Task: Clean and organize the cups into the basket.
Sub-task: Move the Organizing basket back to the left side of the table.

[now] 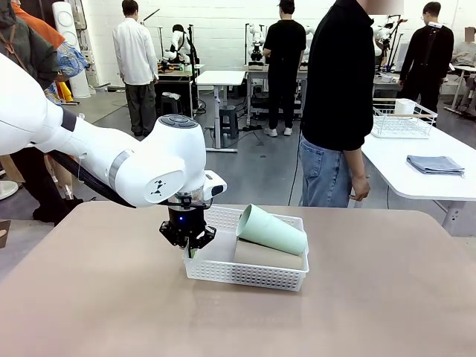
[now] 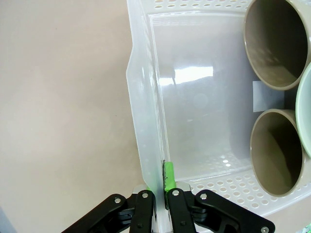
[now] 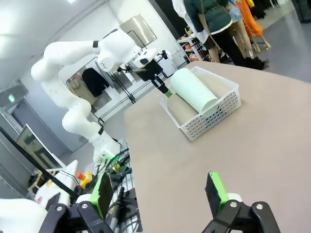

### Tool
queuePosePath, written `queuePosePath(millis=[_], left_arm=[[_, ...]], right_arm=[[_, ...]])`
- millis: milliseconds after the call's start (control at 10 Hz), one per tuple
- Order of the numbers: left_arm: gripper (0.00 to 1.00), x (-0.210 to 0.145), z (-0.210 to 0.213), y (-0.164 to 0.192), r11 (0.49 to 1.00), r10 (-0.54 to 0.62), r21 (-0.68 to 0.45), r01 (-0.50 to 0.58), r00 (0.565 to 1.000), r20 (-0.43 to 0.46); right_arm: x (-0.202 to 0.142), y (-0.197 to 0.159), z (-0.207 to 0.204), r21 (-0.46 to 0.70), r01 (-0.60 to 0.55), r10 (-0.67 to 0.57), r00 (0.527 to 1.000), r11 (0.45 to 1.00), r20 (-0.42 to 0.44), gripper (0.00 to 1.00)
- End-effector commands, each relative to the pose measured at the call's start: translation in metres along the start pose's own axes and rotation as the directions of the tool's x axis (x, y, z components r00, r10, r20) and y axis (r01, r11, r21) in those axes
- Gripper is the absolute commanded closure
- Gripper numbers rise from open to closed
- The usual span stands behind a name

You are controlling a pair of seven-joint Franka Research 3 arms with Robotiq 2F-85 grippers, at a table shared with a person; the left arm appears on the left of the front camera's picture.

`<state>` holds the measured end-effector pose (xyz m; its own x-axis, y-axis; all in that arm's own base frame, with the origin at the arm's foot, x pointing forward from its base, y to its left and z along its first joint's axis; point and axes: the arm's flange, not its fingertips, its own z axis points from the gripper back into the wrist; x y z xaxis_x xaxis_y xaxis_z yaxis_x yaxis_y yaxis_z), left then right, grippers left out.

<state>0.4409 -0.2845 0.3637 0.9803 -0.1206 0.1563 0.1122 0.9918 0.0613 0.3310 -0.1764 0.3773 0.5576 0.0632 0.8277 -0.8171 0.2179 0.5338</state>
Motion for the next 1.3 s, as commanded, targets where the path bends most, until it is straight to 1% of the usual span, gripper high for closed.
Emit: queuePosePath(millis=[0, 100, 200, 300, 400, 500, 900, 1100, 1200], left_arm=[[1.0, 0.0, 0.001, -0.002, 1.0, -0.008, 0.013, 0.007, 1.0, 0.011], [1.0, 0.0, 0.001, -0.002, 1.0, -0.008, 0.013, 0.007, 1.0, 0.011], [1.0, 0.0, 0.001, -0.002, 1.0, -0.008, 0.013, 0.007, 1.0, 0.011], [1.0, 0.0, 0.001, -0.002, 1.0, -0.008, 0.013, 0.007, 1.0, 0.011], [1.0, 0.0, 0.001, -0.002, 1.0, -0.008, 0.013, 0.007, 1.0, 0.011], [1.0, 0.0, 0.001, -0.002, 1.0, -0.008, 0.013, 0.007, 1.0, 0.011], [1.0, 0.0, 0.001, -0.002, 1.0, -0.008, 0.013, 0.007, 1.0, 0.011], [1.0, 0.0, 0.001, -0.002, 1.0, -0.008, 0.013, 0.007, 1.0, 0.011], [1.0, 0.0, 0.001, -0.002, 1.0, -0.008, 0.013, 0.007, 1.0, 0.011]], right_arm=[[-0.001, -0.003, -0.001, -0.011, -0.053, 0.053, 0.999, 0.999, -0.01, 0.0], [0.0, 0.0, 0.0, 0.0, 0.0, 0.0, 1.0, 1.0, 0.0, 0.0], [-0.001, -0.007, 0.013, 0.054, 0.157, -0.162, 0.983, 0.986, 0.089, 0.0], [-0.007, -0.011, 0.027, 0.068, 0.238, -0.244, 0.964, 0.969, 0.106, 0.0], [-0.013, -0.015, 0.041, 0.049, 0.289, -0.293, 0.949, 0.956, 0.117, 0.0], [-0.019, -0.018, 0.056, 0.048, 0.338, -0.342, 0.928, 0.94, 0.15, 0.0], [-0.043, -0.014, 0.111, 0.011, 0.387, -0.379, 0.896, 0.922, 0.231, 0.0], [-0.055, -0.009, 0.134, 0.019, 0.38, -0.37, 0.885, 0.925, 0.284, 0.0], [-0.059, -0.01, 0.14, 0.03, 0.376, -0.368, 0.882, 0.926, 0.294, 0.0]])
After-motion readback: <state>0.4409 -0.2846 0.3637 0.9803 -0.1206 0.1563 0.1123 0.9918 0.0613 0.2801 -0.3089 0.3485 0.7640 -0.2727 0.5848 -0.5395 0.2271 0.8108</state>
